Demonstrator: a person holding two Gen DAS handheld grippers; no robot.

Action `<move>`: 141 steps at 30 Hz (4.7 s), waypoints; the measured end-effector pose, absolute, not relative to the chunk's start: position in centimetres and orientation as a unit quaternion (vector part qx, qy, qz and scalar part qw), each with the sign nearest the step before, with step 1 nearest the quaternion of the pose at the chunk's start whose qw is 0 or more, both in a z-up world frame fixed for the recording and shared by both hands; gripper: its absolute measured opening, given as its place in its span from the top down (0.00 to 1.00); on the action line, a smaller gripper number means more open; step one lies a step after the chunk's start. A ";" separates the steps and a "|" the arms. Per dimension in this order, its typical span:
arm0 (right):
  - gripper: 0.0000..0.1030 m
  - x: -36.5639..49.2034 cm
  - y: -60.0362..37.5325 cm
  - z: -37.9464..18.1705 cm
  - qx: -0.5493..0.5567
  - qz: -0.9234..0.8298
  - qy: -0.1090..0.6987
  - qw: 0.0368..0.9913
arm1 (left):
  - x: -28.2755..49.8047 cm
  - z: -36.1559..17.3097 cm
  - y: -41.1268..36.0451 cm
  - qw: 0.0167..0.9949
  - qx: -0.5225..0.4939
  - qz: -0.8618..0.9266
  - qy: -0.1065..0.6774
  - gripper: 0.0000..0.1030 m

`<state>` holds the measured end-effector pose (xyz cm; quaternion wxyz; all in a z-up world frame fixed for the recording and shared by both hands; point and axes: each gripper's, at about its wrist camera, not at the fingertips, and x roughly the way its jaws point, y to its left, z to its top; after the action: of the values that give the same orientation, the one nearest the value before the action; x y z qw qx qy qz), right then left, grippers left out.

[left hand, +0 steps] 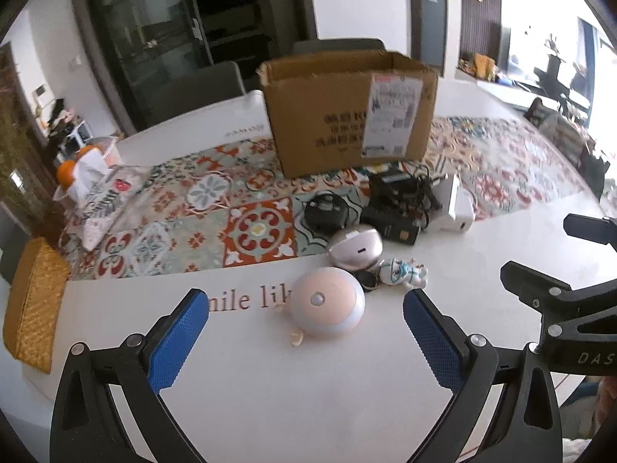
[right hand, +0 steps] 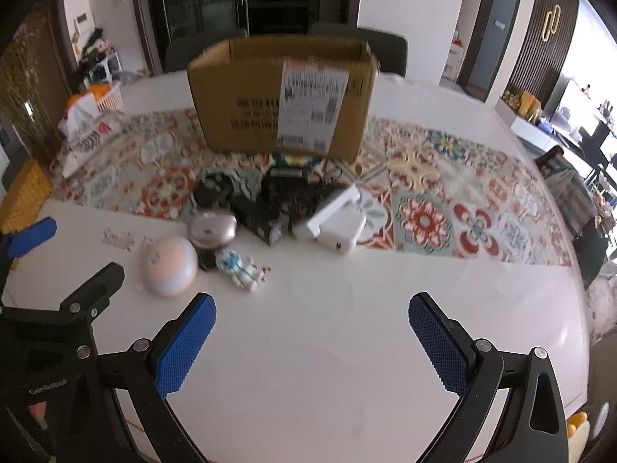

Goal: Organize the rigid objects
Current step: 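Lower the left gripper onto the pink round speaker and close it, then grasp the white masked figurine with the right gripper while the left holds the speaker, then carry the figurine and speaker over the cardboard box with both grippers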

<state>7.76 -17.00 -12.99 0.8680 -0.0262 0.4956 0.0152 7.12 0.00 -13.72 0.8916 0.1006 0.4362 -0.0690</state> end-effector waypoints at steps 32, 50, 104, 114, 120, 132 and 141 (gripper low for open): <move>0.03 11.4 -15.1 -21.5 -0.030 0.009 0.553 0.833 | 13.6 -24.2 -1.1 0.837 0.118 -0.182 0.502 0.18; 0.10 12.6 -13.1 -21.2 -0.035 0.096 0.529 0.842 | 12.0 -21.7 1.7 0.852 0.087 -0.093 0.507 0.27; 0.63 11.2 -14.9 -6.7 -0.056 0.095 0.350 0.930 | 12.3 -7.7 -0.3 0.920 0.037 -0.081 0.382 0.27; 0.63 13.6 -16.3 -2.9 -0.032 0.082 0.314 0.945 | 14.8 -4.1 -1.0 0.929 0.041 -0.091 0.356 0.27; 0.63 16.0 -16.7 -1.0 -0.022 0.080 0.294 0.952 | 17.0 -2.0 -1.3 0.935 0.050 -0.093 0.337 0.27; 0.63 21.7 -17.5 2.0 -0.007 0.071 0.297 0.952 | 22.8 1.4 -2.1 0.944 0.059 -0.094 0.312 0.27; 0.63 25.8 -18.0 3.2 -0.024 0.066 0.305 0.950 | 27.1 2.3 -3.1 0.940 0.078 -0.097 0.317 0.27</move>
<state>25.80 -18.01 3.21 0.9497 -0.0244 0.3050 0.0662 27.14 -3.11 2.26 0.9403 0.0780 0.3167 -0.0968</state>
